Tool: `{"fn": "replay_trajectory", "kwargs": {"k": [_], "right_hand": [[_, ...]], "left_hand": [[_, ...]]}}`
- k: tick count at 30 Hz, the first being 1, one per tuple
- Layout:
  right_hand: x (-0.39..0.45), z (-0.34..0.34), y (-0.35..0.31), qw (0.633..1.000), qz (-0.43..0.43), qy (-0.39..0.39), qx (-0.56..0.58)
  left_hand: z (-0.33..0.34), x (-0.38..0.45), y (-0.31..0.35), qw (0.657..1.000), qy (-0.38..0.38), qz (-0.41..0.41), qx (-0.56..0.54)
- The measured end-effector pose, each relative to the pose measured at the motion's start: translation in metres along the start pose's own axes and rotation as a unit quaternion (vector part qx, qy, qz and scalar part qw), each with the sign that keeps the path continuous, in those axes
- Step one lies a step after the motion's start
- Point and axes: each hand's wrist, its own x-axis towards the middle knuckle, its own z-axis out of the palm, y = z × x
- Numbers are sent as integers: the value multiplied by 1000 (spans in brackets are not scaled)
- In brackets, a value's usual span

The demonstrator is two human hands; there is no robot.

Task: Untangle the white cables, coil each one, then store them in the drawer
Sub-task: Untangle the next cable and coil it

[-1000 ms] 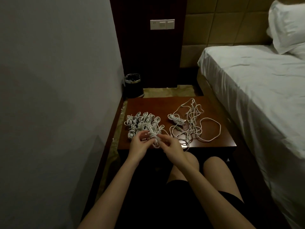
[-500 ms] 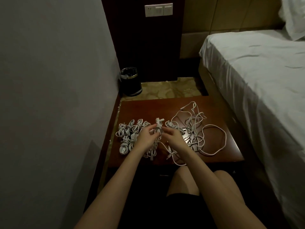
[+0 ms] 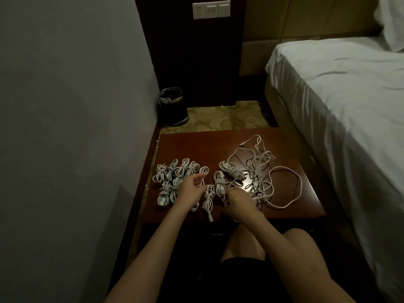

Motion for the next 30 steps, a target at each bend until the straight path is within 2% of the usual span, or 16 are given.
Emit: {"fn": "replay_trajectory", "kwargs": {"k": [4, 9, 13, 15, 17, 20, 23, 26, 28, 30], "right_hand": [[-9, -18, 3, 991, 38, -7, -128], [-14, -42, 18, 994, 27, 13, -108], [-20, -47, 27, 975, -8, -21, -221], [-24, -43, 31, 970, -11, 13, -241], [-26, -48, 33, 985, -14, 56, -161], [-26, -81, 27, 991, -43, 121, 42], [-33, -124, 5, 966, -116, 173, 155], [-43, -155, -17, 934, -179, 206, 230], [-43, -166, -22, 916, -190, 224, 273], [-40, -170, -17, 894, -170, 255, 327]], "left_hand": [[0, -8, 6, 999, -7, 32, 20], [7, -17, 12, 997, -45, 51, 31], [13, -23, 21, 995, -64, 64, 43], [16, -27, 23, 994, -74, 66, 54], [17, -31, 26, 991, -89, 77, 65], [17, -34, 37, 984, -121, 112, 71], [22, -30, 61, 979, -133, 154, 22], [27, -25, 90, 973, -92, 204, -54], [25, -23, 108, 966, -68, 191, -157], [21, -19, 121, 970, -59, 171, -163]]}}
